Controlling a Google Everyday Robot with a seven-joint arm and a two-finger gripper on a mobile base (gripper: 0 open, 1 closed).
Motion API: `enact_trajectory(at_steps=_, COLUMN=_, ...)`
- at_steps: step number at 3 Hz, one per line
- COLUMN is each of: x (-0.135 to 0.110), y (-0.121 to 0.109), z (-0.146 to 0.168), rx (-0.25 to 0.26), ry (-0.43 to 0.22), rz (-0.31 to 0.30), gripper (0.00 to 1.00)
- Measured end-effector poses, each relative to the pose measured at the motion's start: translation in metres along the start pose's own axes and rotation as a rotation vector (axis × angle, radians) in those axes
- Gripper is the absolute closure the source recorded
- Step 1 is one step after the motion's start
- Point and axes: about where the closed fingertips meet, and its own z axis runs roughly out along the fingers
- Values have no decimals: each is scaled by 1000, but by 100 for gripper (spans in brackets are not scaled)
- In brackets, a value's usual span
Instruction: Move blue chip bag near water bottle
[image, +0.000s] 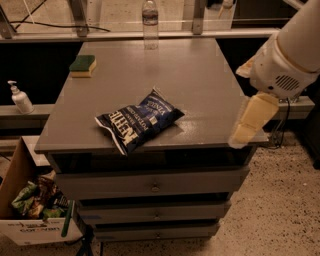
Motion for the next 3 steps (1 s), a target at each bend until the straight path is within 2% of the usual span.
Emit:
enact_trajectory(at_steps=1, x=-21, y=-7, z=39, rx=-45, ry=-101, rz=15, gripper=0)
enact_trajectory(at_steps=2, x=-37, y=-26, z=86, rx=-102, ry=-301, rz=52, gripper=0)
enact_trajectory(at_steps=3, x=-45, y=-31, z=104, rx=-144, ry=-384, rz=58, gripper=0)
